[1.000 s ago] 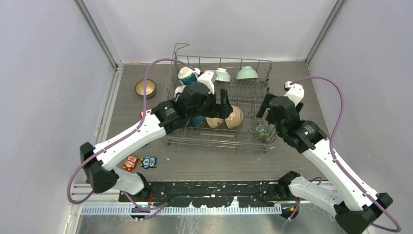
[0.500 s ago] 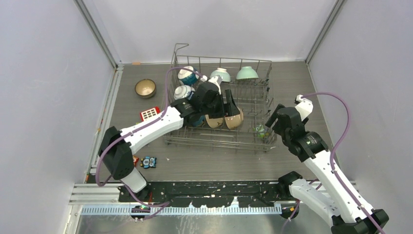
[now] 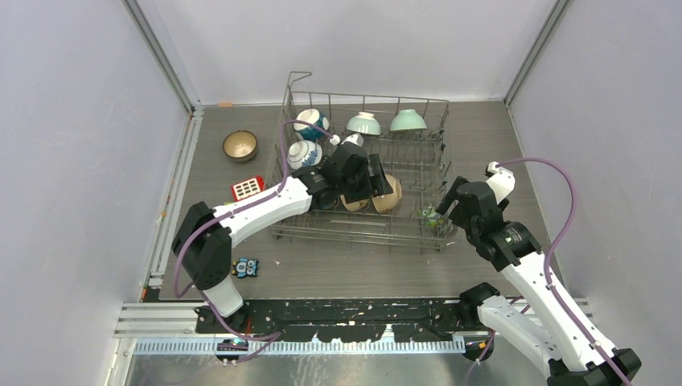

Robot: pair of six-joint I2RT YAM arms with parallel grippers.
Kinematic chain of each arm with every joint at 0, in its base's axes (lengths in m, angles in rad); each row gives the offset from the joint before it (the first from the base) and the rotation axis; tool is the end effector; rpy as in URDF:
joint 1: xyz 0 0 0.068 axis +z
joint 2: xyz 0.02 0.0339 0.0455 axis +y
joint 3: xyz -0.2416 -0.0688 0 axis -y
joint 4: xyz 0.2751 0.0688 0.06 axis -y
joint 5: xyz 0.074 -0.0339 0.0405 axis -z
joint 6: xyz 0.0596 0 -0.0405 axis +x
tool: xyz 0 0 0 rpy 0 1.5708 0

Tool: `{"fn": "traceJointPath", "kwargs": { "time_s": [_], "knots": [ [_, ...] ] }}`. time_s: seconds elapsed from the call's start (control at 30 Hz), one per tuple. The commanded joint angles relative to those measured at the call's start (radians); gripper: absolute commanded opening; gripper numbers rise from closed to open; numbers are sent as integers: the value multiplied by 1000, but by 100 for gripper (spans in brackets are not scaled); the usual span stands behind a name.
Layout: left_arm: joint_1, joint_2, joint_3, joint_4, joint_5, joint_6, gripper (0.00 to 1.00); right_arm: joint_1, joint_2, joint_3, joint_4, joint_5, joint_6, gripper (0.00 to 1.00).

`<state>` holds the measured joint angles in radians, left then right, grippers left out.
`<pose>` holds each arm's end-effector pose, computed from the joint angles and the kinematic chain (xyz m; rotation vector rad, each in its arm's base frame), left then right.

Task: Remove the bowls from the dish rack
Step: Pick up the bowl from the dish rack.

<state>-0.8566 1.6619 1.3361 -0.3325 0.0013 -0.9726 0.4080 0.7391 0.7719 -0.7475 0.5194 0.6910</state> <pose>0.2800 -0.3231 0.2412 -0.1396 2.4173 -0.9425 0.2039 0.0559 0.2628 0.5639 2.1018 0.0253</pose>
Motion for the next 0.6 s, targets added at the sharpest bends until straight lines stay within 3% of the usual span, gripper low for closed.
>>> {"fn": "traceJointPath", "kwargs": {
  "time_s": [0.0, 0.3, 0.57],
  "knots": [
    [5, 18, 15, 15, -68, -19, 72, -6, -27, 10, 33, 3, 7, 85],
    [5, 72, 55, 1, -80, 6, 72, -6, -42, 23, 19, 0, -2, 87],
    [5, 77, 26, 82, -23, 11, 70, -7, -59, 18, 29, -18, -5, 88]
  ]
}}
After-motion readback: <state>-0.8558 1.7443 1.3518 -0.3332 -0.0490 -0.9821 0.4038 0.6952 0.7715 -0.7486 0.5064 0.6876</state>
